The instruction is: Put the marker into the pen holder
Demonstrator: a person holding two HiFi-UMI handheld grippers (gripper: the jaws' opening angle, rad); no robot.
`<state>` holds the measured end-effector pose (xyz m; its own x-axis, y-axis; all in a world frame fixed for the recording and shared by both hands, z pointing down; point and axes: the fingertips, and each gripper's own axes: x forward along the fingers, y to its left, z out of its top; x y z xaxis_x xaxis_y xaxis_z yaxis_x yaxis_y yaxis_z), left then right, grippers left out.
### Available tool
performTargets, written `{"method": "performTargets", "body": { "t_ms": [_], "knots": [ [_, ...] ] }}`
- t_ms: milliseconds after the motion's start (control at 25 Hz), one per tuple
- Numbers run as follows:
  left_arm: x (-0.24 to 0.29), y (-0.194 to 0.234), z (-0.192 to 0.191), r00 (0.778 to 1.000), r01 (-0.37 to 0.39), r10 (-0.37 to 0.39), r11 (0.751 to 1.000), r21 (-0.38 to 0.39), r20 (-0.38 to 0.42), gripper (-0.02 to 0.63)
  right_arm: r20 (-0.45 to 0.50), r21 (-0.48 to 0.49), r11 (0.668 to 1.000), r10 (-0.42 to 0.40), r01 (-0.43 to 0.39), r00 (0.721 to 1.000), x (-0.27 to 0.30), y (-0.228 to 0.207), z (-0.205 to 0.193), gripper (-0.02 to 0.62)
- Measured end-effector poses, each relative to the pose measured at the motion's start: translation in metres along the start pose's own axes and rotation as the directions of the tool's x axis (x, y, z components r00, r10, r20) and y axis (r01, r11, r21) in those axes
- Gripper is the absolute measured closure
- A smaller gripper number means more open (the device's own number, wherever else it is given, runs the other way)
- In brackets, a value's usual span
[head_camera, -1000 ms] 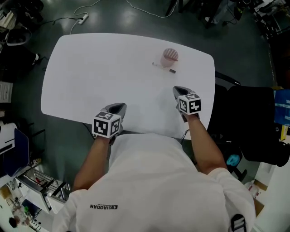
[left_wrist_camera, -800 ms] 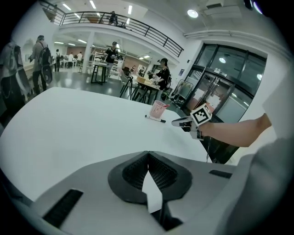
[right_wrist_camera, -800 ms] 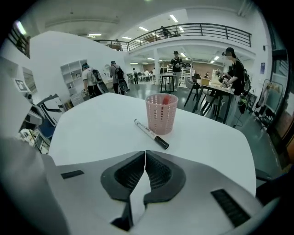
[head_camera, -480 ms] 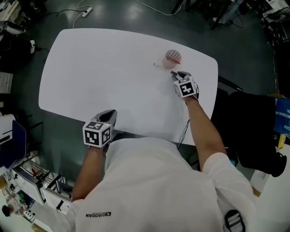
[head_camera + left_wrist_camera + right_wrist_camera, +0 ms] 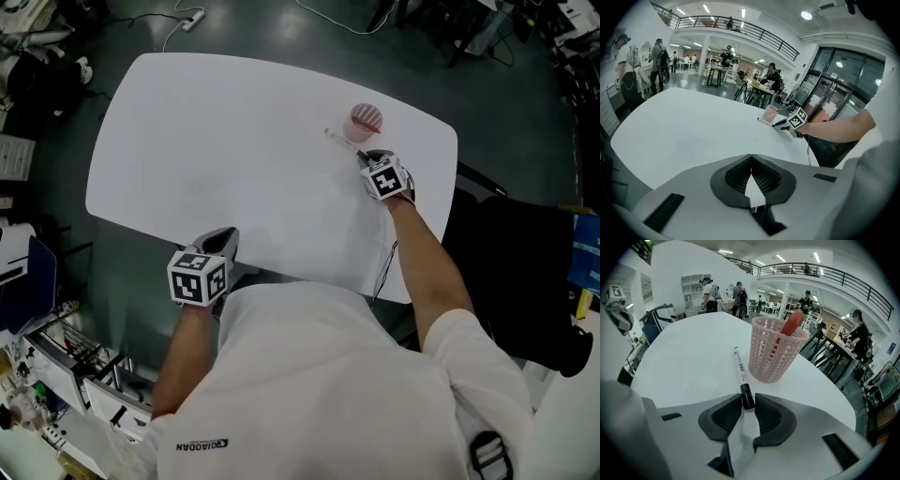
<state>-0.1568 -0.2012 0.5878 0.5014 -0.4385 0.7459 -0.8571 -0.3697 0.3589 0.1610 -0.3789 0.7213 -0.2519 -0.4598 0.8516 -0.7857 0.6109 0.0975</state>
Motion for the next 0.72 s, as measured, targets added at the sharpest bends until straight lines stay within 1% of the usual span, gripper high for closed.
{"method": "performTargets", "body": {
  "t_ms": [240,360,600,720],
  "knots": [
    [0.000,-0.018,0.009,0.999,0.024,-0.025,0.999,0.043,0.022,0.578,-0.006,0.041,0.999,0.020,-0.020,1.000,-0.008,0.014,-0.009,0.508],
    [-0.001,-0.022,0.013,0.999,0.034,-0.037,0.997,0.062,0.040,0.578,0.036,0.058,0.998,0.023,-0.025,0.999,-0.016,0.021,-0.007,0.509],
    [0.003,-0.034,0.015,0.997,0.062,-0.067,0.993,0.097,0.045,0.578,0.130,0.157,0.986,0.040,-0.060,0.991,-0.055,0.038,-0.004,0.511],
    [0.007,-0.035,0.019,0.995,0.072,-0.078,0.993,0.088,0.063,0.578,0.173,0.210,0.975,0.039,-0.075,0.984,-0.078,0.046,-0.008,0.511]
  ]
}}
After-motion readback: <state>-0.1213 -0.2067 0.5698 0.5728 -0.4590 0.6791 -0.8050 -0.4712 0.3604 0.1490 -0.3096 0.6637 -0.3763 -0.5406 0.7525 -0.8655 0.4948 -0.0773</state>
